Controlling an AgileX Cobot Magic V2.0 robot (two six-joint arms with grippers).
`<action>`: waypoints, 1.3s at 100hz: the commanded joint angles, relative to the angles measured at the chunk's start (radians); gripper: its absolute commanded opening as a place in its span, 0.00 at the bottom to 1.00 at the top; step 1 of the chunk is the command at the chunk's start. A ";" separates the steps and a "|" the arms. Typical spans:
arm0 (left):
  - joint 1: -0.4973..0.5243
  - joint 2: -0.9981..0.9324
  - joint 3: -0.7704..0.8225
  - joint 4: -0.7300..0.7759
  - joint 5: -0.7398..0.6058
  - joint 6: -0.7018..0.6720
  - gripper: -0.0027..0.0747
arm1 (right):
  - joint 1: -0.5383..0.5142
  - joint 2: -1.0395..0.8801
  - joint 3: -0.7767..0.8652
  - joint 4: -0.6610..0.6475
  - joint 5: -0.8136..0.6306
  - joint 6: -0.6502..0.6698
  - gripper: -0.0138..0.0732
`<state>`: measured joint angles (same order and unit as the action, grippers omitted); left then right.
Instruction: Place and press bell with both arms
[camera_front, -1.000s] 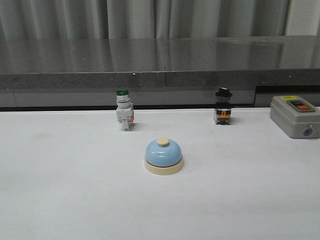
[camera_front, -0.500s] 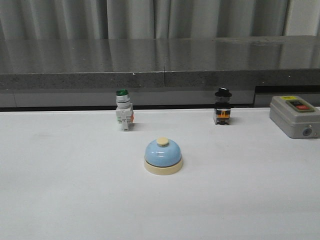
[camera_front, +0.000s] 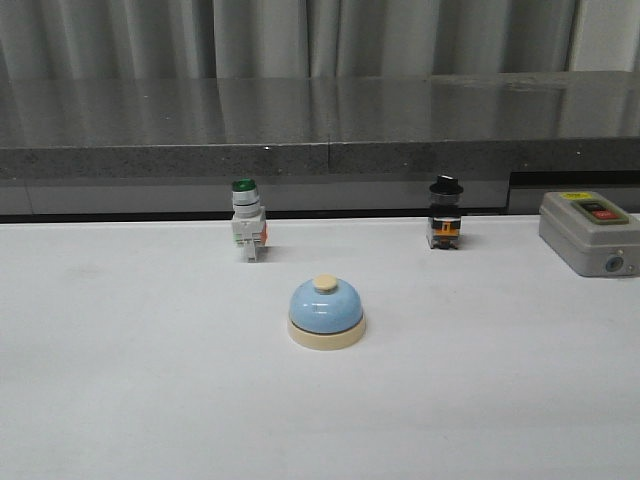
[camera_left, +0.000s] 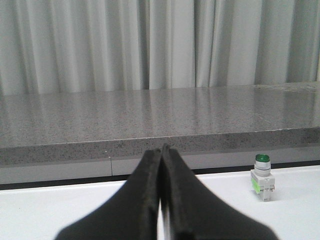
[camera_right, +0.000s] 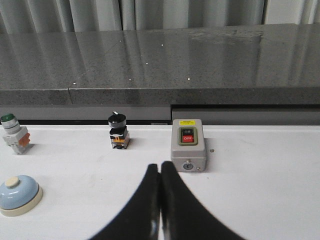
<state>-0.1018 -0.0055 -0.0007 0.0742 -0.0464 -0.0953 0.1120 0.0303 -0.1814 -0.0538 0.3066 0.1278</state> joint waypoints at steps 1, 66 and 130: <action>-0.001 -0.029 0.044 -0.002 -0.080 -0.008 0.01 | -0.006 -0.027 0.027 -0.022 -0.112 0.015 0.09; -0.001 -0.029 0.044 -0.002 -0.080 -0.008 0.01 | -0.058 -0.060 0.193 0.018 -0.307 0.017 0.09; -0.001 -0.029 0.044 -0.002 -0.080 -0.008 0.01 | -0.058 -0.060 0.193 0.018 -0.307 0.017 0.09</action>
<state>-0.1018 -0.0055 -0.0007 0.0742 -0.0464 -0.0953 0.0597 -0.0100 0.0255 -0.0342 0.0848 0.1471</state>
